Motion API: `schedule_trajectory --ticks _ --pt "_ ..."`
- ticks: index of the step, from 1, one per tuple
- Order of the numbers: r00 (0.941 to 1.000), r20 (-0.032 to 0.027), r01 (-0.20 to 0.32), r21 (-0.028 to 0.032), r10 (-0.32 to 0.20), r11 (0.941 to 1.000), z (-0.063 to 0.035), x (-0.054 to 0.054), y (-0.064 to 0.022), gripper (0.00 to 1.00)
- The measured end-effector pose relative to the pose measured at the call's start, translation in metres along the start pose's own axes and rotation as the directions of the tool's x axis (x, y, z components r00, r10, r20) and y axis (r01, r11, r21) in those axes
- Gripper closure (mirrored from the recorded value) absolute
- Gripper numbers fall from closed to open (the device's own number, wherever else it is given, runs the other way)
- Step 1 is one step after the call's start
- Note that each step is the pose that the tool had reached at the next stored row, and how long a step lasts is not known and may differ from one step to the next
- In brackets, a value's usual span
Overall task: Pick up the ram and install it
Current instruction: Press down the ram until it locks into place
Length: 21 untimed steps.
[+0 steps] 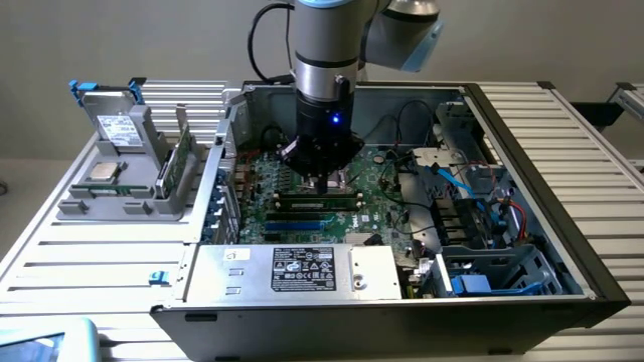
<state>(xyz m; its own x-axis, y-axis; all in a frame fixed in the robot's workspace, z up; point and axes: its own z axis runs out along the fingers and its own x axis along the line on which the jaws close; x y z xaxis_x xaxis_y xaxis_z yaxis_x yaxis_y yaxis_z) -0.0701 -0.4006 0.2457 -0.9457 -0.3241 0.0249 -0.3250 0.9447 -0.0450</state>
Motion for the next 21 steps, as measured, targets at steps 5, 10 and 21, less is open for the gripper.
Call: schedule_trajectory --ticks 5,10,21 --pt "0.9985 0.0157 -0.053 0.0045 0.052 0.9986 0.0000 0.0000 0.0000 0.89" --pt "0.9933 0.0211 -0.113 0.0054 0.113 0.9935 0.0000 0.0000 0.0000 0.89" --pt "0.9656 0.0168 -0.260 0.0037 0.260 0.9657 -0.0001 0.0000 0.0000 0.89"
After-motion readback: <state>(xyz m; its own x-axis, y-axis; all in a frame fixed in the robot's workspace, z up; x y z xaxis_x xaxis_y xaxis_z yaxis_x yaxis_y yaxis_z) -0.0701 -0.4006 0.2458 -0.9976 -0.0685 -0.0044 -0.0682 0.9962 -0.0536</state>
